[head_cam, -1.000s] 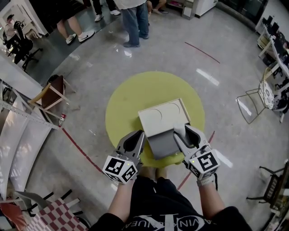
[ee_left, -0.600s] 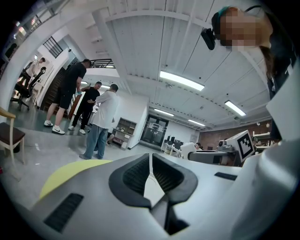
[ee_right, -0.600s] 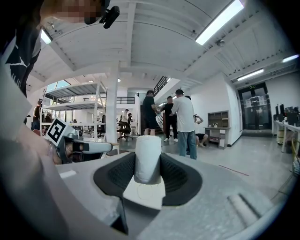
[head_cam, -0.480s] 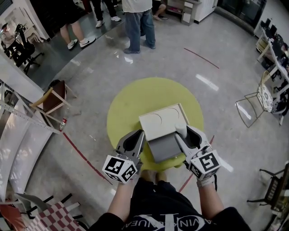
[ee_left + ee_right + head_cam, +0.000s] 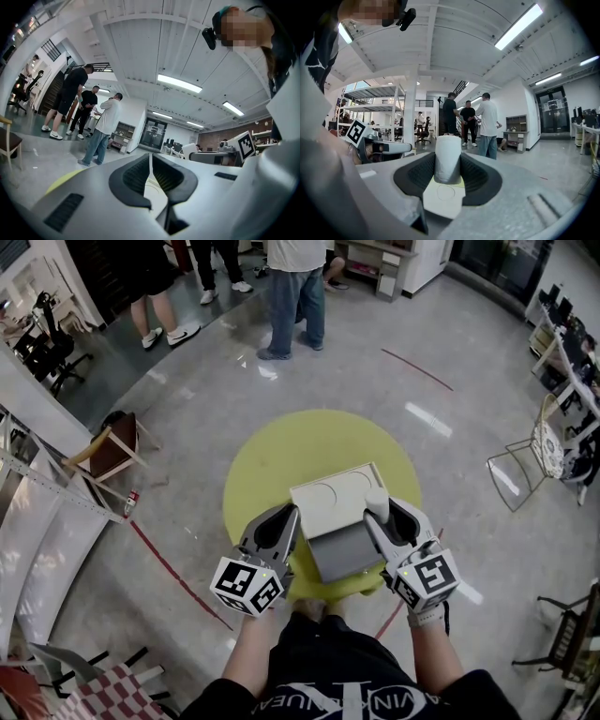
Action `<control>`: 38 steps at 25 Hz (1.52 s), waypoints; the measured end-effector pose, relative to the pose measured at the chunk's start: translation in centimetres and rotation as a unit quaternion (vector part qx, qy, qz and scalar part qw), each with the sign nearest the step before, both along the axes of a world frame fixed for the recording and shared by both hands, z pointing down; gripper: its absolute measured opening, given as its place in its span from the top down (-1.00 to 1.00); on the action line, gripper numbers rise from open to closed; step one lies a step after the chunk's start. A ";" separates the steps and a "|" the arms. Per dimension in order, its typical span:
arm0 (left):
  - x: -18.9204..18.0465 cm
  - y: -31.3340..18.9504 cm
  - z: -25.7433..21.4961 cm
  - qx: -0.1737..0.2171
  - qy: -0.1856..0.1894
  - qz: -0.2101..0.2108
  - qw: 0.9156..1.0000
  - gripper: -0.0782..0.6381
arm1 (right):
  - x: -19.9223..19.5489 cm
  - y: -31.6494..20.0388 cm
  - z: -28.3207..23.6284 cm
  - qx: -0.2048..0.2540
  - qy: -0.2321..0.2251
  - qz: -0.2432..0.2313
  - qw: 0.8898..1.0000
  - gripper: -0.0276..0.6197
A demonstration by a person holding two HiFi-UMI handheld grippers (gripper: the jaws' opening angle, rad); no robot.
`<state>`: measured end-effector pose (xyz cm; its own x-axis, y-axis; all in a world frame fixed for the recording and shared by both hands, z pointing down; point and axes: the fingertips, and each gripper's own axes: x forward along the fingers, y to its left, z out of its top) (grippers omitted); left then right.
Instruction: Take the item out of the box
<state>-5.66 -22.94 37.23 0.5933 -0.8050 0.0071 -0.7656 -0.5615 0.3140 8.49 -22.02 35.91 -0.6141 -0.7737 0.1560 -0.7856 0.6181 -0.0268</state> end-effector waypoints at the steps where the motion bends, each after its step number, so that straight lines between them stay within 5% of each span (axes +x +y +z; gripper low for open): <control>1: 0.0 -0.1 -0.2 0.002 0.000 0.001 1.000 0.71 | -0.1 -0.1 -0.2 0.002 0.000 0.000 1.000 0.41; 21: 1.7 -0.4 -1.0 0.011 0.002 0.027 1.000 0.71 | 1.6 -0.5 -1.6 0.017 -0.002 0.018 1.000 0.41; 38: 0.4 0.0 0.2 -0.008 -0.002 0.003 1.000 0.71 | 0.8 -0.4 0.0 0.000 -0.001 0.000 1.000 0.42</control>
